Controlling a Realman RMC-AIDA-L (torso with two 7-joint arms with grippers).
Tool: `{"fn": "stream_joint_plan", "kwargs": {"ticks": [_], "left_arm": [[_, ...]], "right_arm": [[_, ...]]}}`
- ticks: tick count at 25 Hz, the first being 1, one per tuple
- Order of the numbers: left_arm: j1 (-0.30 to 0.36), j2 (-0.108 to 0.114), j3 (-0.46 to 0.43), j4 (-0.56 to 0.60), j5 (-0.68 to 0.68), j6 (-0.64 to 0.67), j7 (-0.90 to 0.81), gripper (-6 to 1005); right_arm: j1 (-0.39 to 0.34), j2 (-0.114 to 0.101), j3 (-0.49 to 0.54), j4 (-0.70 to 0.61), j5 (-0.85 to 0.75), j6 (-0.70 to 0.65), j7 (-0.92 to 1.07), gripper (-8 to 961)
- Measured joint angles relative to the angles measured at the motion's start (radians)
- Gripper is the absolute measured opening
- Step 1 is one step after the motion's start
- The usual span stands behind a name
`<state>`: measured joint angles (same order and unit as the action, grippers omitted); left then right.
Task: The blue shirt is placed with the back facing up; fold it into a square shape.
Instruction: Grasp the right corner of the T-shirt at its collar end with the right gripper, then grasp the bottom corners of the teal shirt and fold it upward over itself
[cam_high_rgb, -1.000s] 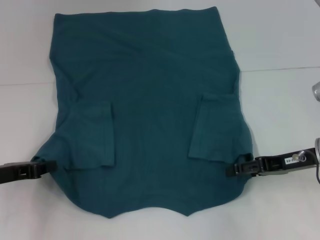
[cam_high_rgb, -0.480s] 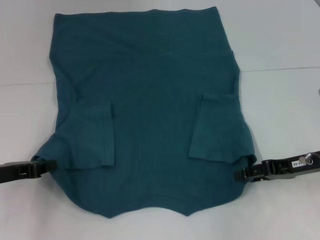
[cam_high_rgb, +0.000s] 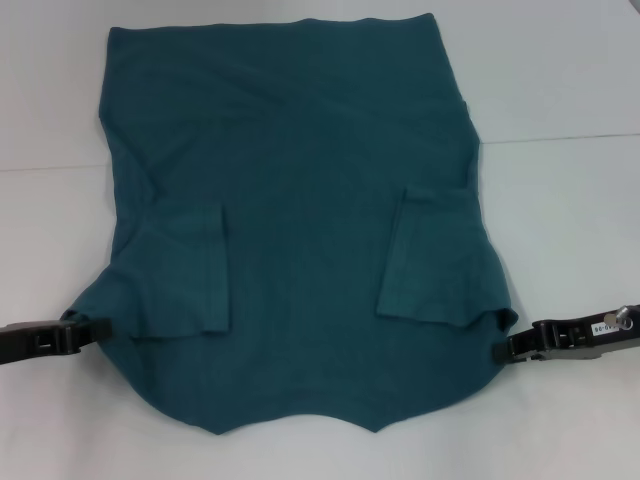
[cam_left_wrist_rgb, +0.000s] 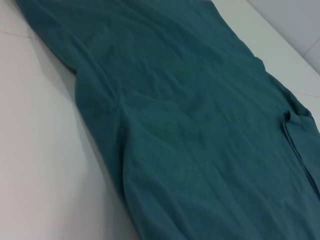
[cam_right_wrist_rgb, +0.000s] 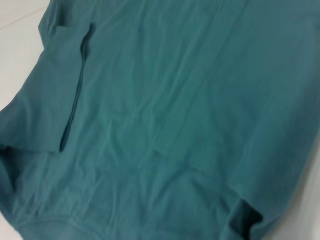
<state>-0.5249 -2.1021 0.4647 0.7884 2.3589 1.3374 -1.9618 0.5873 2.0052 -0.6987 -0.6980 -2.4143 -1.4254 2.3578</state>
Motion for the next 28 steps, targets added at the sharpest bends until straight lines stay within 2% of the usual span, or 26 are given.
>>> {"fn": "stream_joint_plan", "kwargs": {"ticks": [9,13,19,28], "left_arm": [[-0.003,0.001,0.0,0.0,-0.001,0.0,-0.003,133],[-0.003,0.001,0.0,0.004,-0.001,0.004,-0.008,135],[0.005,0.008,-0.011,0.018,-0.002,0.062,-0.024,137],[0.03,0.014,-0.098,0.022,-0.012,0.21,-0.025,141]], "right_arm": [[-0.003,0.0,0.004,0.0,0.004,0.011,0.002,153],[-0.016,0.001,0.04,0.0,0.007,0.011,-0.023,56],[-0.064,0.009,0.121,-0.002,0.031,-0.023,-0.11,56],[-0.165,0.0,0.198,0.005,0.127,-0.058,-0.253,56]]}}
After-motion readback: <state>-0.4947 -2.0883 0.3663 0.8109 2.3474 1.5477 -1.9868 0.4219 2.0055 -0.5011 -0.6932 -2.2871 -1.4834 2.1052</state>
